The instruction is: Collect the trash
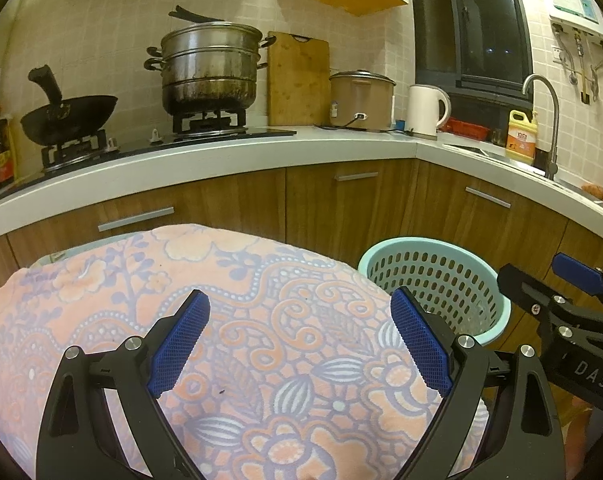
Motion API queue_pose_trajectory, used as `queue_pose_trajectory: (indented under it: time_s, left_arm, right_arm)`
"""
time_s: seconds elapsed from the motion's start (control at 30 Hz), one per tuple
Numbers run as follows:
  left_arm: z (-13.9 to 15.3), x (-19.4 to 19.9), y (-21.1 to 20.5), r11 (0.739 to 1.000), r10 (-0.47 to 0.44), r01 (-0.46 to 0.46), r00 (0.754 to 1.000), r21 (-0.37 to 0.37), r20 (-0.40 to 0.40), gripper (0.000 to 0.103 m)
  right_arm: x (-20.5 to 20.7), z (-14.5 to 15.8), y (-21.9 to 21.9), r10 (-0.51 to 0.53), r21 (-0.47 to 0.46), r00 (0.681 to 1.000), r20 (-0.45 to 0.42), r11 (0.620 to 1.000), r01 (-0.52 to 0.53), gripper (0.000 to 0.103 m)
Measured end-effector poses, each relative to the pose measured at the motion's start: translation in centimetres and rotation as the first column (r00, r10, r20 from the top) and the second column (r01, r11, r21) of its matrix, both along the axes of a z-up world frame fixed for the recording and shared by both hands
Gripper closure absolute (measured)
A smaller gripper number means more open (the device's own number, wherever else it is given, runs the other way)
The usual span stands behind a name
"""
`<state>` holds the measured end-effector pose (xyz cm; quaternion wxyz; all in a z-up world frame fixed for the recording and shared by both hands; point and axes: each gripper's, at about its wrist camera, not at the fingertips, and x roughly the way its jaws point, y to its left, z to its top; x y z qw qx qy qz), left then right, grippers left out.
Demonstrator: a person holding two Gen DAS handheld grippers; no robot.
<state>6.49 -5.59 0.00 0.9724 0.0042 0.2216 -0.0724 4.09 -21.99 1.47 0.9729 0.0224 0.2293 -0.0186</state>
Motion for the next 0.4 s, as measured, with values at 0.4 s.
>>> queue_pose_trajectory:
  time_s: [0.4]
  left_arm:
    - [0.01,0.22,0.00,1.000,0.009,-0.009,1.000,-0.001,-0.017,0.012]
  right_arm:
    - [-0.04,-0.37,0.02,-0.004,0.000,1.000,-0.009,1.000,0.004,0.020]
